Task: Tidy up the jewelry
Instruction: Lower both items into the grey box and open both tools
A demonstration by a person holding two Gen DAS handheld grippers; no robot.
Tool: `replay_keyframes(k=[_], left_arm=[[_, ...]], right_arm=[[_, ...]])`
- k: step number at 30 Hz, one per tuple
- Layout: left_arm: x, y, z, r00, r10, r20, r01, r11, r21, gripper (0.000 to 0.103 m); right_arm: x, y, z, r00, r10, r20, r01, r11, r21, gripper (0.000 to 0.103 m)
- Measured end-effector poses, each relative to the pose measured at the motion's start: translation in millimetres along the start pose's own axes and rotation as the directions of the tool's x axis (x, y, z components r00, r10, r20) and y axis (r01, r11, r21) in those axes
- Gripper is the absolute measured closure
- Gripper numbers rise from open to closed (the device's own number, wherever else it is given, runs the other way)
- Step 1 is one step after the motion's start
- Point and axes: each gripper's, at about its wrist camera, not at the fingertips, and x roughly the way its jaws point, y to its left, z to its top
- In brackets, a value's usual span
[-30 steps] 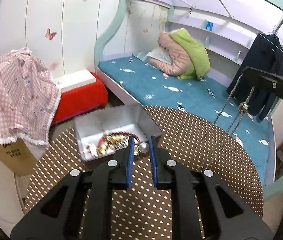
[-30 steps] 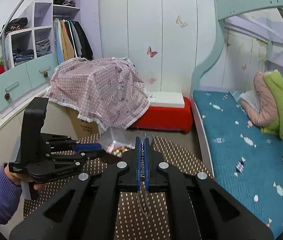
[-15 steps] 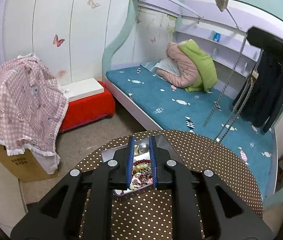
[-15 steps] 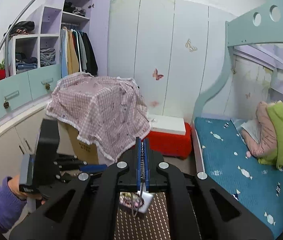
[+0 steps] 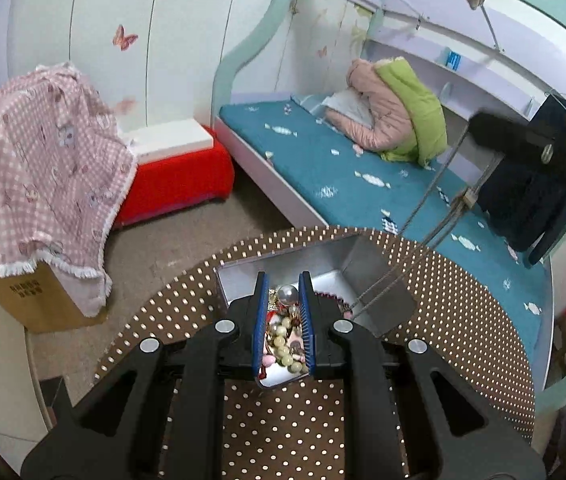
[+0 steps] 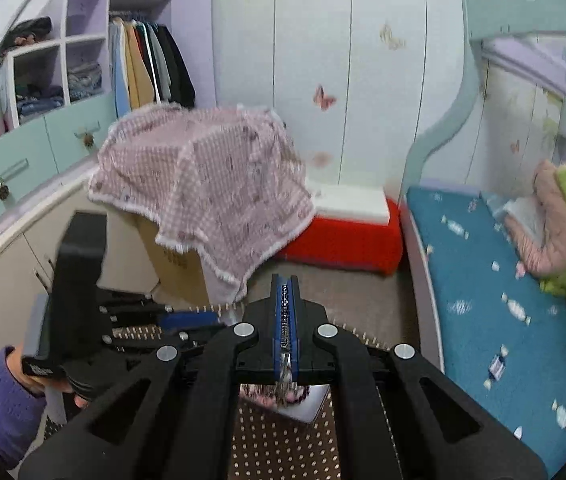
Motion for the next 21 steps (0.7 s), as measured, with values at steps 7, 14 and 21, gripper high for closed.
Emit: replay_keyframes(k=[7, 14, 21], left_arm=[[26, -1, -14, 0.998, -0.011, -0.060, 0.011, 1.000, -0.004, 0.088], [34, 5, -20, 0.997, -0.018, -0.071, 0.015, 0.999, -0.029, 0.084], [23, -6, -19, 1.000, 0.003, -0.031, -0.003, 1.000, 0.008, 0.048]], right_arm=[[38, -10, -38, 0.991, 0.035, -0.130, -0.027, 0.998, 0.060, 0.101], [65, -20, -66, 0.973, 0.052, -0.224, -0.029, 0.994, 0.107, 0.098], [59, -28, -70, 0.975, 0.043, -0.216, -0.014, 0.991, 0.133, 0.082]])
